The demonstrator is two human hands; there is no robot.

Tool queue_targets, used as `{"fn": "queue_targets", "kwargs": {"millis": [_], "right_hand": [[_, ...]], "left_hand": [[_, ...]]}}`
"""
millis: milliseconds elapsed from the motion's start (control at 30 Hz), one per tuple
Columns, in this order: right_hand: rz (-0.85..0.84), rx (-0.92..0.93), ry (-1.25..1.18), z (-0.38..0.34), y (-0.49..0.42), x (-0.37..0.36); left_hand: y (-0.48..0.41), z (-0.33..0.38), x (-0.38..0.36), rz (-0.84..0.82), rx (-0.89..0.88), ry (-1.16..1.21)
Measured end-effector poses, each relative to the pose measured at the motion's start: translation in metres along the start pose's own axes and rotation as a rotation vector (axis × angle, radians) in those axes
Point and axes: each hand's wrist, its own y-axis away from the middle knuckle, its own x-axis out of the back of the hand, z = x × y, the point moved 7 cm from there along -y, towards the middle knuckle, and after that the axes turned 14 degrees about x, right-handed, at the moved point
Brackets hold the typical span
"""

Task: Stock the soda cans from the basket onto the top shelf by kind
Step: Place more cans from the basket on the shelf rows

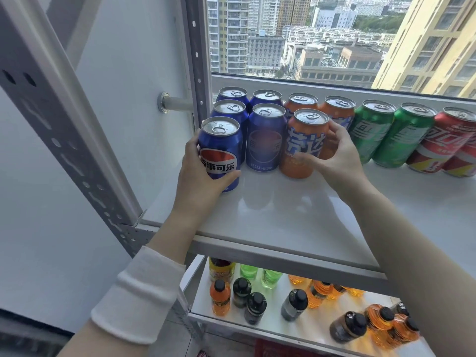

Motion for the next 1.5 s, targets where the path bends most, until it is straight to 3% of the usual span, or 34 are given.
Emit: {"fn": "queue_targets", "kwargs": {"millis": [1233, 1500], "right_hand": [[0.033, -0.034, -0.013, 0.011, 0.000, -0.004], [0.051, -0.051, 0.073, 0.004, 0.018, -0.002]], "left_hand": [[0.002, -0.001, -0.003, 0.036, -0.010, -0.008], [0.012, -0.003, -0.005, 0.048, 0.003, -0.044]]}}
